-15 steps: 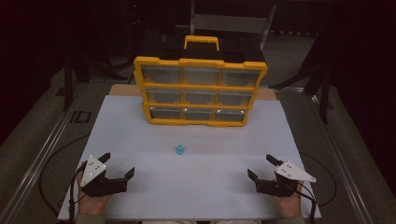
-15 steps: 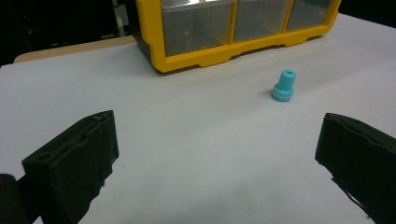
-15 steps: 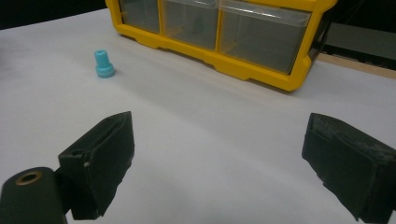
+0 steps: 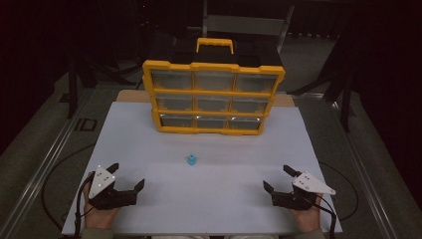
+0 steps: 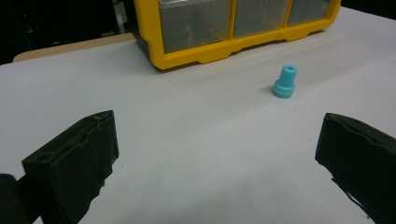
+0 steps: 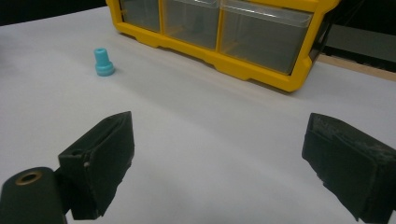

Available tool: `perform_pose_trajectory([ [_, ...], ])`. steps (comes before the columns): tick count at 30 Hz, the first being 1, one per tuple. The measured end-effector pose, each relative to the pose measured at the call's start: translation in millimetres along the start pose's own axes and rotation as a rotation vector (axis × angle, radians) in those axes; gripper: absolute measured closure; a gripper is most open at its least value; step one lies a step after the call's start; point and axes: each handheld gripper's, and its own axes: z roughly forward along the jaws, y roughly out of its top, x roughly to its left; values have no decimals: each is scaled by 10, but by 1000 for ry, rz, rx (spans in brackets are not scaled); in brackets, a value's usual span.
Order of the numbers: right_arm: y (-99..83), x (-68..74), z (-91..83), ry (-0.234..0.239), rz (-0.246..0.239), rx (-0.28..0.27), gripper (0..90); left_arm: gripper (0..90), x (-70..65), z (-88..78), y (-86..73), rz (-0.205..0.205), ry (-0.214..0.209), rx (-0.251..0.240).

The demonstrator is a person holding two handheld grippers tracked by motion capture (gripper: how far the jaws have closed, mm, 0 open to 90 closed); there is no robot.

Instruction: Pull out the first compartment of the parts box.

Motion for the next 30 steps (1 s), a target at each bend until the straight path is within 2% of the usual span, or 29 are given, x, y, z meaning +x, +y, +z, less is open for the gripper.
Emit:
perform_pose_trajectory([
  [6,-3,0,6,-5,1,3,91,1,0,10,26,-3,13,3],
  [14,-11,-19,10,-19,11,3,90,1,-37,25,137,41,33,11],
  [22,-8,-25,-1,-9,31,-10,91,1,-30,45,231,59,26,17],
  [30,-4,-28,3,-12,27,-9,90,1,-44,87,309,76,10,17],
])
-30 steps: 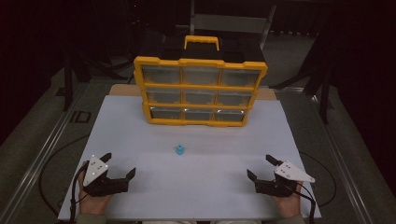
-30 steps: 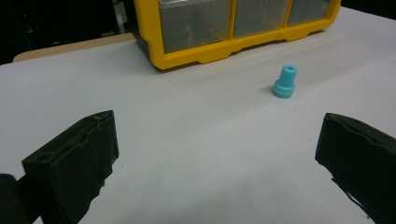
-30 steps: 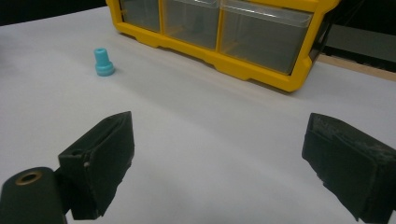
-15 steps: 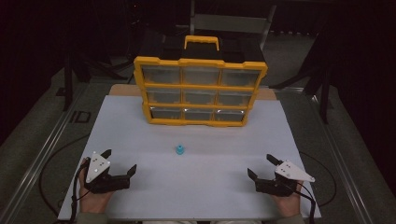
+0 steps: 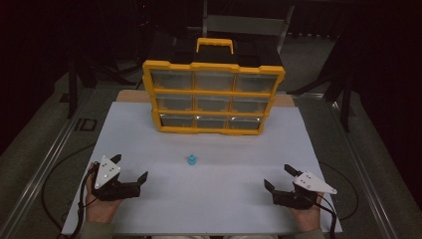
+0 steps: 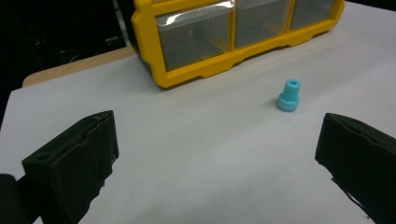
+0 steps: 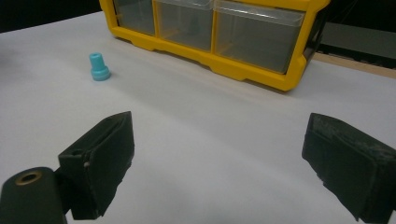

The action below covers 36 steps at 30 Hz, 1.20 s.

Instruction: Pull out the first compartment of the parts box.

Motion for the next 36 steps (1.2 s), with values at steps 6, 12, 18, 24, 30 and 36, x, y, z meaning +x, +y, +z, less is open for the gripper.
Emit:
perform_pose_trajectory([
  [6,-1,12,5,4,-3,5,90,1,-31,74,84,24,-20,8],
  [12,0,5,5,4,-3,6,90,1,-51,135,150,44,-37,12],
  [18,1,-31,-4,-5,4,2,90,1,-48,218,182,51,-57,26],
  [24,0,-31,12,1,-6,6,90,2,-35,283,213,53,-56,24],
  [30,2,-31,10,9,-11,8,90,2,-8,321,258,58,-52,14],
  [36,2,-33,5,12,-24,10,90,2,11,359,311,69,-46,12],
])
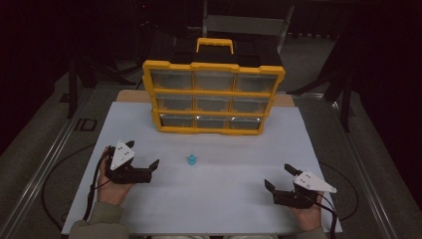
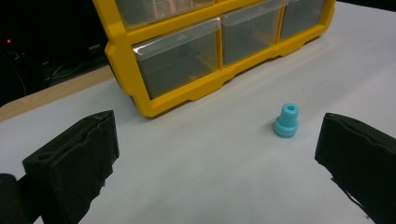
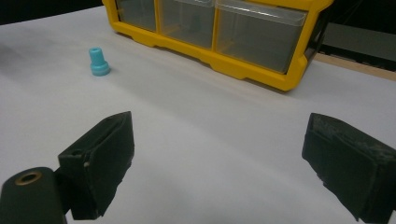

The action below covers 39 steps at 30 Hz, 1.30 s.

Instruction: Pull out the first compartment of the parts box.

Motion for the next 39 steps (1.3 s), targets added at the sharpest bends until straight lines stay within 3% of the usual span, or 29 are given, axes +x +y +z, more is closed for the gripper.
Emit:
perform_pose_trajectory([
  [23,-37,42,6,-1,-7,9,90,2,-43,211,261,54,-10,-11],
  [31,-41,47,8,0,-5,9,90,8,-36,301,355,67,-23,7],
  [39,-46,51,16,0,-5,9,90,3,-28,389,472,122,-20,29],
])
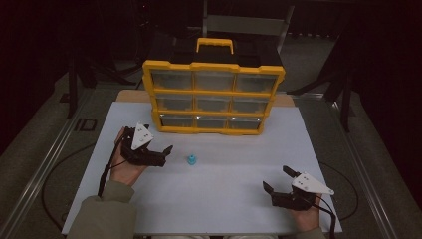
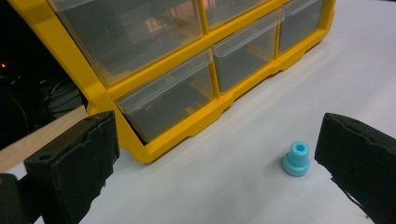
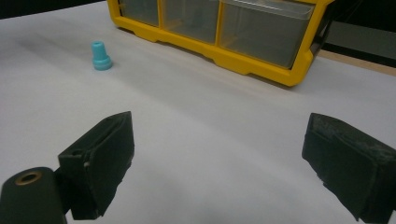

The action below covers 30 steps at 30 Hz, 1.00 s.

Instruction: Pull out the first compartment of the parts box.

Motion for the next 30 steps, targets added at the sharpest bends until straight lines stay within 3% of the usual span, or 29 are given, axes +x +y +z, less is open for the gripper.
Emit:
perform_pose_trajectory([
  [15,-7,1,7,4,5,6,90,2,44,156,168,35,-21,-6],
  [20,-9,0,11,4,5,6,90,2,55,200,244,64,-24,-3],
  [25,-9,1,9,4,7,6,90,2,94,253,321,114,-17,38],
  [30,-8,0,9,4,5,5,90,2,155,287,373,113,-10,52],
])
